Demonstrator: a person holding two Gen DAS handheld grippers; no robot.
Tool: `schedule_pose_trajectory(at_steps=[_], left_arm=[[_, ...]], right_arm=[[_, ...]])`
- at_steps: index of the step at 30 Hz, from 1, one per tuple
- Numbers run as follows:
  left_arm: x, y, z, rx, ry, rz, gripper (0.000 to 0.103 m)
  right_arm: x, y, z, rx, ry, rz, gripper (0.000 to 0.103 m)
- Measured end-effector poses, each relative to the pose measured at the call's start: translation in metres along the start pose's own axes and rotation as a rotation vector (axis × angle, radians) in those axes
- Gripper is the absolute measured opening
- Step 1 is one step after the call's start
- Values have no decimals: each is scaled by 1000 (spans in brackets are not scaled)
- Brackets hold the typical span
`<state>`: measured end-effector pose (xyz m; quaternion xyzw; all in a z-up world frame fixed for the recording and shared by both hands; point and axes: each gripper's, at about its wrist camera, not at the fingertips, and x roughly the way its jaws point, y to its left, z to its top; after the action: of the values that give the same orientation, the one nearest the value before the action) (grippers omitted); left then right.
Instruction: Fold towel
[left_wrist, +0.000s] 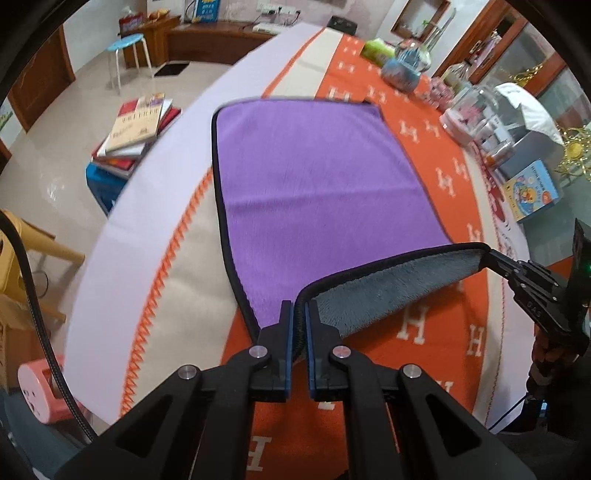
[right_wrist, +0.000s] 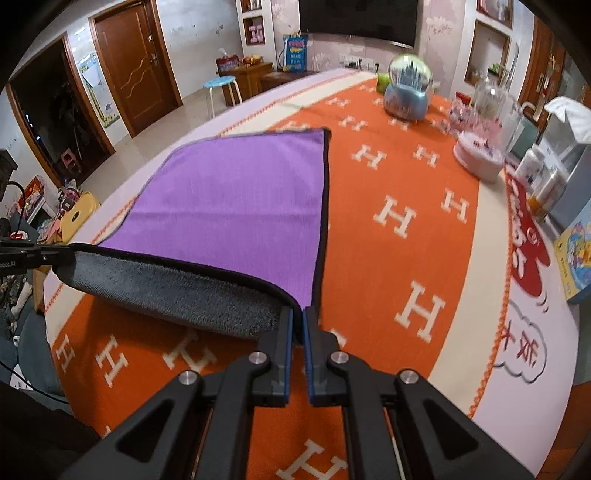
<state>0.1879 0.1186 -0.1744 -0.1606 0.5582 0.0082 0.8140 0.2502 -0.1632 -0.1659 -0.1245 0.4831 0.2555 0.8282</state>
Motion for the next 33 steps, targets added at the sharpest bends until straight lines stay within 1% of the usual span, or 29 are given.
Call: schedule_pose_trajectory(at_steps=[6, 10, 14, 17, 21, 26, 33], left_arm=[[-37, -2, 30, 48, -93, 8, 3], [-55, 1, 54, 63, -161, 11, 3], [-65, 4, 79, 73, -229, 21, 3], [-67, 9, 96, 77, -264, 27, 3], [-58, 13, 124, 106, -297, 68, 3], [-33, 25, 158, 94, -319, 101, 3], [12, 45, 190, 57, -308, 134, 3]], right_arm=[[-19, 3, 32, -6, -88, -16, 5], [-30, 2, 57, -13, -168, -36, 5], [-35, -1, 84, -17, -240, -53, 5], [-33, -2, 104, -18, -284, -59, 5], [-21, 1, 126, -38, -333, -63, 5], [8, 7, 152, -77, -367, -59, 5], [56, 12, 172, -111, -385, -96, 5]])
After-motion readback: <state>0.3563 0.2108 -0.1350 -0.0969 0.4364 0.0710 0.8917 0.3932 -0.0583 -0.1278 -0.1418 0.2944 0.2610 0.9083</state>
